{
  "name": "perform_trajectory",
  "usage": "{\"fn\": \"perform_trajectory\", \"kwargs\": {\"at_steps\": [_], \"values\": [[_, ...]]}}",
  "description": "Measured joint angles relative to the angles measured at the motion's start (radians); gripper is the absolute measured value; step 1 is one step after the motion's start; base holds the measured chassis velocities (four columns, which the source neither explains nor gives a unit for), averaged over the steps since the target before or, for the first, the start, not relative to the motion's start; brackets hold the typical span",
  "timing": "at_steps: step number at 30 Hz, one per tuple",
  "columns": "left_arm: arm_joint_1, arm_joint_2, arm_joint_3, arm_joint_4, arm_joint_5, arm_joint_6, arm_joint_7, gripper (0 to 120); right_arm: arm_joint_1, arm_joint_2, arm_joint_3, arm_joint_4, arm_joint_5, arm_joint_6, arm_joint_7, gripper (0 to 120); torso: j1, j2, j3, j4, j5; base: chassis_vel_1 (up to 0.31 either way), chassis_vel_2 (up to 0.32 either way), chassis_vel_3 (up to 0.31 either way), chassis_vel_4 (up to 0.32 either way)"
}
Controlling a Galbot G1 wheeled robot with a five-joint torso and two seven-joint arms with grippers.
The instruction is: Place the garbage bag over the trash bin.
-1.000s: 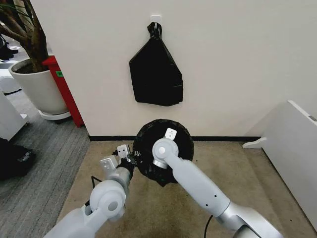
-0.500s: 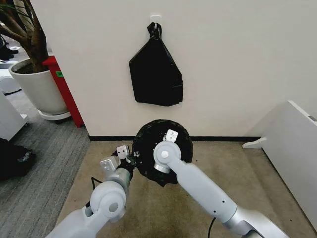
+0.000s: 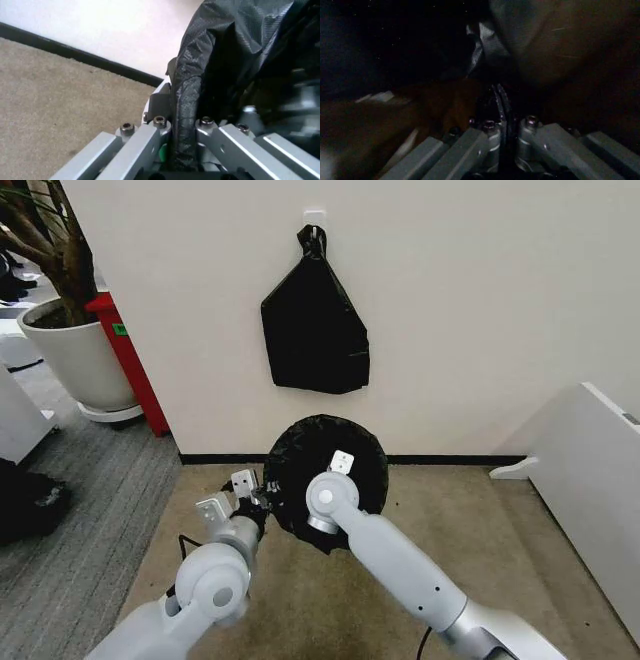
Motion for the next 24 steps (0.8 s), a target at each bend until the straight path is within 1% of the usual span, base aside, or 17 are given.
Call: {"fn": "perform_trajectory", "kwargs": {"at_steps": [4, 6, 13, 16, 21, 24], "values": [[-0.001, -0.009, -0.001, 0.009, 0.001, 0.000, 0.000, 1, -0.001, -0.023, -0.022, 0.052, 0.033, 0.009, 0.021, 0, 0.000, 0.000, 0.000, -0.0002, 0.0000, 0.000, 0.000, 0.000, 0.000], [-0.001, -0.013, -0.001, 0.010, 0.003, 0.000, 0.000, 1, -0.011, -0.024, -0.030, 0.056, 0.042, 0.009, 0.023, 0, 0.000, 0.000, 0.000, -0.0001, 0.0001, 0.000, 0.000, 0.000, 0.000], [0.000, -0.006, -0.004, -0.004, 0.003, 0.001, -0.001, 1, -0.039, -0.001, -0.033, -0.011, 0.041, -0.006, 0.018, 0, 0.000, 0.000, 0.000, 0.0000, 0.0001, 0.000, 0.000, 0.000, 0.000], [0.005, -0.002, -0.011, -0.009, 0.002, 0.001, -0.001, 1, -0.038, -0.004, -0.039, -0.011, 0.041, -0.006, 0.018, 0, 0.000, 0.000, 0.000, -0.0001, 0.0002, 0.000, 0.000, 0.000, 0.000], [0.023, 0.000, -0.021, -0.013, 0.007, 0.001, -0.001, 1, -0.001, -0.029, -0.049, 0.062, 0.054, 0.007, 0.037, 0, 0.000, 0.000, 0.000, 0.0000, 0.0001, 0.000, 0.000, 0.000, 0.000], [0.034, -0.002, -0.023, -0.015, 0.014, 0.001, 0.001, 1, 0.023, -0.036, -0.052, 0.084, 0.058, 0.011, 0.042, 0, 0.000, 0.000, 0.000, -0.0001, 0.0001, 0.000, 0.000, 0.000, 0.000]]}}
